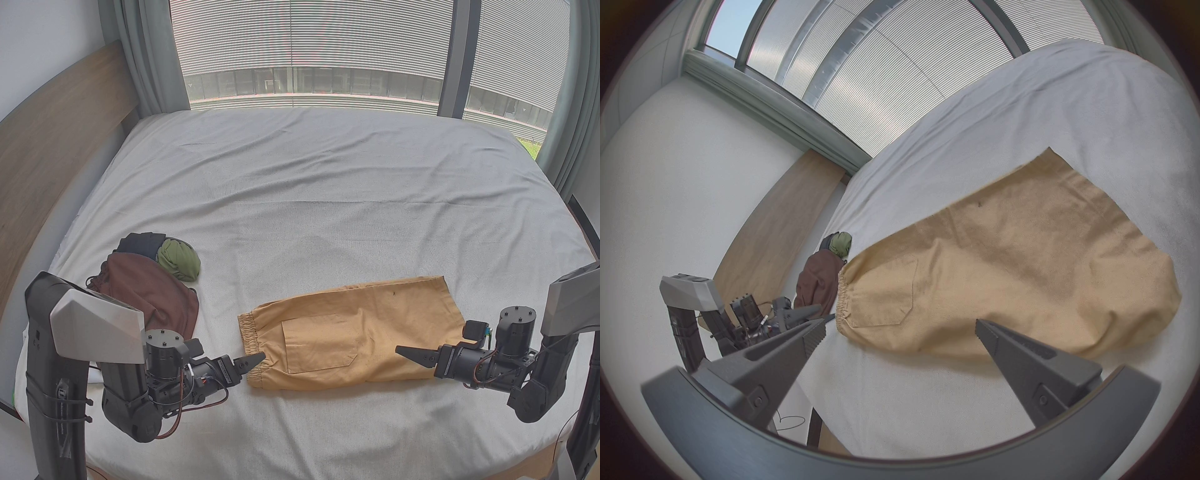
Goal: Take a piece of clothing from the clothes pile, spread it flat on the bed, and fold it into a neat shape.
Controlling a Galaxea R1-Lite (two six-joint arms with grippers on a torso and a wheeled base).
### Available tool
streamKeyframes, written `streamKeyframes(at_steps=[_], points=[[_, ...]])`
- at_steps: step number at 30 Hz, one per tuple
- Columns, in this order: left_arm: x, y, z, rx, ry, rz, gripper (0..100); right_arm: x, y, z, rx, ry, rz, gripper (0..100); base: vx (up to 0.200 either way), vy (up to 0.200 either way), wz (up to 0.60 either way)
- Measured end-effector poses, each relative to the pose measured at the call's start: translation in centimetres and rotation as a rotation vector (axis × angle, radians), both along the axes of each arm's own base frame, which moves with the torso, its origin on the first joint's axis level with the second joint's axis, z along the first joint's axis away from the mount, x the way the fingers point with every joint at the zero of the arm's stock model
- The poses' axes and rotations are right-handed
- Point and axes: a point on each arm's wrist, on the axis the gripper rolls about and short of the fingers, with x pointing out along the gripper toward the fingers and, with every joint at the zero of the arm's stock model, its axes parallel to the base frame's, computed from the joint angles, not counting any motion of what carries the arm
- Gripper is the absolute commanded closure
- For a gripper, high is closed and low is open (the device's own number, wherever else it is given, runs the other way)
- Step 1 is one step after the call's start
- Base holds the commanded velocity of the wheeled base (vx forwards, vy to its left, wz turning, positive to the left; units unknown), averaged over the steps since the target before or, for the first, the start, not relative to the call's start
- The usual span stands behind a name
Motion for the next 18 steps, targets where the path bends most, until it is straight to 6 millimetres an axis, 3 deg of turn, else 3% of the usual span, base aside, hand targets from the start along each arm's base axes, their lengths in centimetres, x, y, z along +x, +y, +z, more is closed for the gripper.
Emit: streamKeyframes(at_steps=[18], points=[[1.1, -2.7, -1.8, -0.051, 0.019, -0.04, 0, 0.5, -0.5, 1.0, 0.031, -0.039, -0.003, 0, 0.0, 0.0, 0.0]])
